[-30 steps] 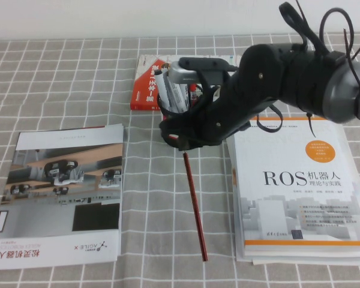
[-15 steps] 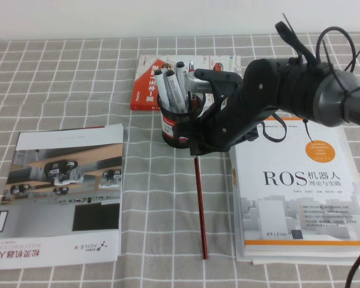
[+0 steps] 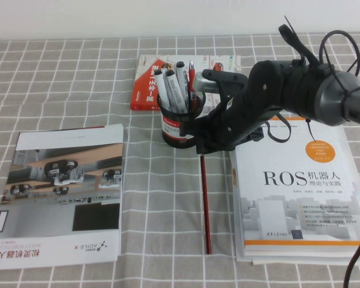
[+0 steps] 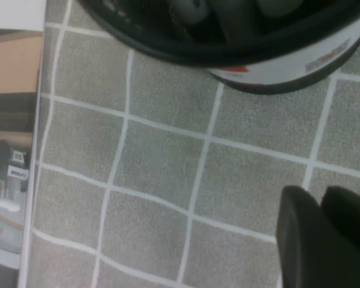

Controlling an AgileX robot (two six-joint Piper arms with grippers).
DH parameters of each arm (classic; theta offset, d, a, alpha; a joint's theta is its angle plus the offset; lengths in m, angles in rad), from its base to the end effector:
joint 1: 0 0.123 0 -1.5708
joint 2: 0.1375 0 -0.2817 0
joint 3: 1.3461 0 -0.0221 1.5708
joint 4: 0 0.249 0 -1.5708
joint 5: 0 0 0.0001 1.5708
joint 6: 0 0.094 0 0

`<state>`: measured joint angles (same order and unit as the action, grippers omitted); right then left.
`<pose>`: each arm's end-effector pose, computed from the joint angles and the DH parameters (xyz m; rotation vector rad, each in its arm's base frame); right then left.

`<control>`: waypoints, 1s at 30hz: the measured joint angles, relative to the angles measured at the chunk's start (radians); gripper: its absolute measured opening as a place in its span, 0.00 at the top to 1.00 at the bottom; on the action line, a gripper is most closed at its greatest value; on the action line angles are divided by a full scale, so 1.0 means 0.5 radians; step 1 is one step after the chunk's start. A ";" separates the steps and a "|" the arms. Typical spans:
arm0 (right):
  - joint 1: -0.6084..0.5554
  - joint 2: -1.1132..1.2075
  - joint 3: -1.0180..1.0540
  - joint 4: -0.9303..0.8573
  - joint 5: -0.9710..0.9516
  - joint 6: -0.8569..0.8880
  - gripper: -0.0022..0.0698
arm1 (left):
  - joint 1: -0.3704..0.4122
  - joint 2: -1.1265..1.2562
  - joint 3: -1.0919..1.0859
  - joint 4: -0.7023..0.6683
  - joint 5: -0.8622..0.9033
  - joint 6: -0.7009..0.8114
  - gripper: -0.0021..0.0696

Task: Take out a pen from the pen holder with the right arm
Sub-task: 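Take a marker out of the pen holder and lay it on the table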

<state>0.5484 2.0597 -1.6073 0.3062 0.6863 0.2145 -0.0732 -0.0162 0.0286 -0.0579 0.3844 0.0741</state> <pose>0.3773 0.2516 0.2039 -0.1989 2.6896 0.5883 0.0562 -0.0062 0.1691 0.1029 1.8773 -0.0566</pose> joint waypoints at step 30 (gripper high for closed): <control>0.101 -0.424 0.011 -0.391 0.181 0.001 0.76 | 0.000 0.000 0.000 0.000 0.000 0.000 0.98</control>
<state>0.5989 1.8479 -1.6018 0.1105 0.7766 0.2152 -0.0732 -0.0162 0.0286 -0.0579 0.3844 0.0741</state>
